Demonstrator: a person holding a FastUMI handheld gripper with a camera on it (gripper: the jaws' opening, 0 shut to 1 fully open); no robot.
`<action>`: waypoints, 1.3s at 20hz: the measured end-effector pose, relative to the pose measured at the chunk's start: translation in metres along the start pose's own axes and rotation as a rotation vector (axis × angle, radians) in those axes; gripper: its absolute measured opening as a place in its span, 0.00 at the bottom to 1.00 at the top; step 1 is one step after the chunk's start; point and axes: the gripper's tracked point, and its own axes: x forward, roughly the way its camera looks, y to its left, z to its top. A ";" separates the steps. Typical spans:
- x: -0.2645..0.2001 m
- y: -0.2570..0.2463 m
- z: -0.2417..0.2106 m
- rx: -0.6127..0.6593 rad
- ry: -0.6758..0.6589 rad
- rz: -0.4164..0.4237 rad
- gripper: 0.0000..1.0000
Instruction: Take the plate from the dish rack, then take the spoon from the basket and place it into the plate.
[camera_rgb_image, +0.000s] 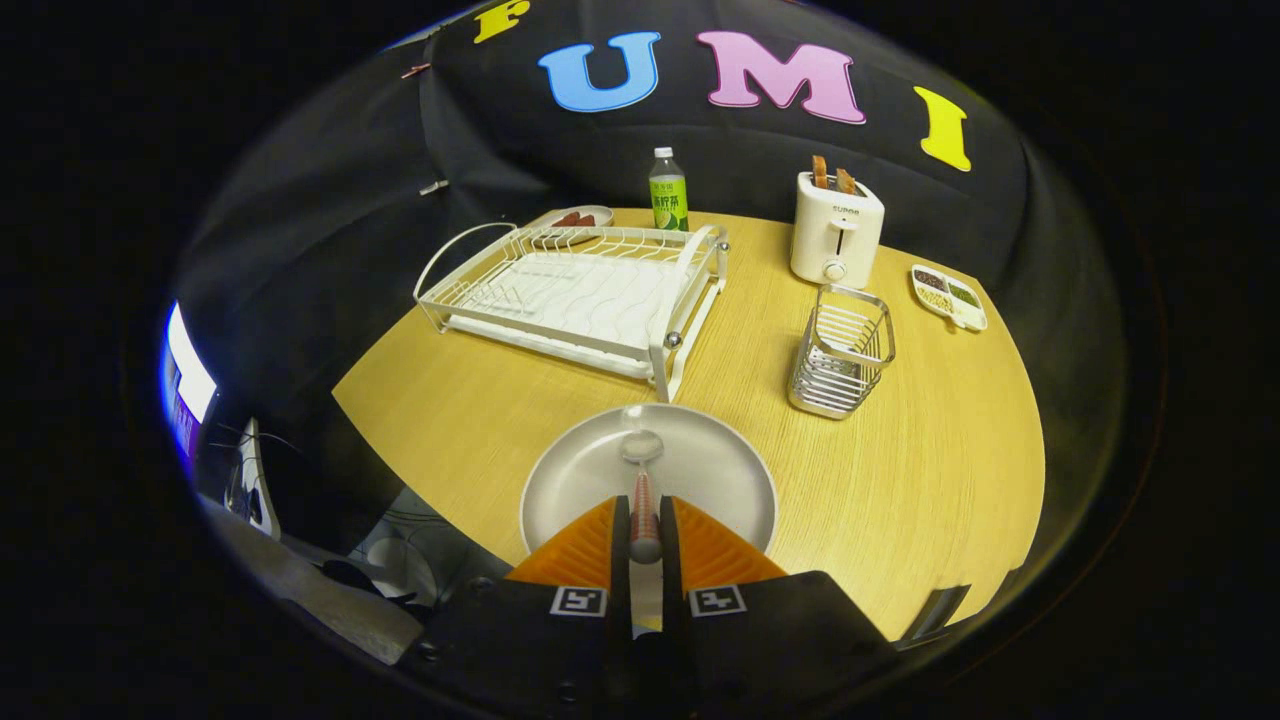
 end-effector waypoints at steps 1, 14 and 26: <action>0.002 -0.003 -0.004 -0.007 0.013 -0.007 0.17; 0.003 -0.017 -0.017 0.011 0.056 -0.059 1.00; -0.013 -0.020 0.030 -0.003 -0.052 -0.095 1.00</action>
